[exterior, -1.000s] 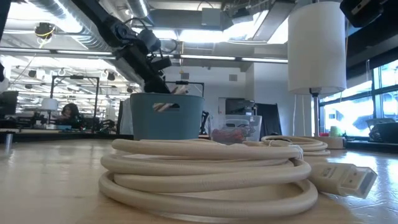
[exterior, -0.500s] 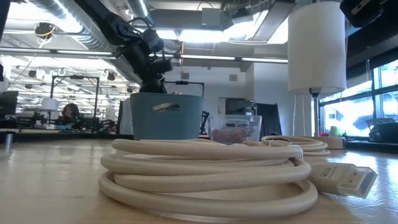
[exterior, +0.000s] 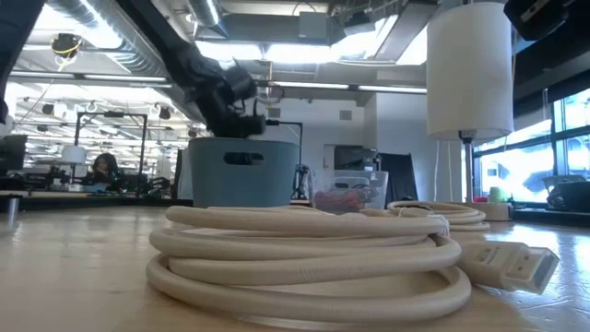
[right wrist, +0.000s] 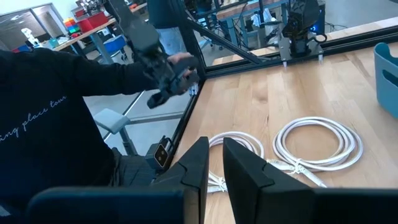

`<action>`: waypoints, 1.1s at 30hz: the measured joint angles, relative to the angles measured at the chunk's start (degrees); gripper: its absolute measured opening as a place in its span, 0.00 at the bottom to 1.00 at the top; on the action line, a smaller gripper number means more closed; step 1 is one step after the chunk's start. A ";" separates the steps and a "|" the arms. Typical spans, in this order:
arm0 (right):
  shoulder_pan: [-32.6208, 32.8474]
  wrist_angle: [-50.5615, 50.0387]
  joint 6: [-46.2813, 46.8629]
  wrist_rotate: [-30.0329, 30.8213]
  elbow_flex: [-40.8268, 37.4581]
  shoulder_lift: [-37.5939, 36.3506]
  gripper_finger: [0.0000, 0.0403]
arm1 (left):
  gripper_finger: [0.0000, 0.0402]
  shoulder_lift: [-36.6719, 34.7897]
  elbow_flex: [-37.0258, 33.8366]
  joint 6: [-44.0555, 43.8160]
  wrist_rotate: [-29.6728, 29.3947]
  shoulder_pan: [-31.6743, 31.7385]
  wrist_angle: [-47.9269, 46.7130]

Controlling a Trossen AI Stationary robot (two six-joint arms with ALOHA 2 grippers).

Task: Pick & Place USB Port
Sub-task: Put the bottom left white HDMI cable into the dark blue bin, then put the white HDMI cable into the dark blue bin

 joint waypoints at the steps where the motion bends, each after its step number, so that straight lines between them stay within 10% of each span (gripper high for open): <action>1: 0.01 0.00 0.00 0.00 0.00 0.00 0.13 | 0.07 1.07 0.32 0.04 -0.10 0.00 -0.18; 19: 0.02 -0.01 -0.01 -0.02 0.00 0.00 0.13 | 0.08 12.18 11.50 2.07 -5.21 -1.47 -8.44; 33: 0.00 0.00 0.00 -0.01 0.00 0.00 0.13 | 0.38 10.75 11.55 0.34 -8.62 -2.04 -8.36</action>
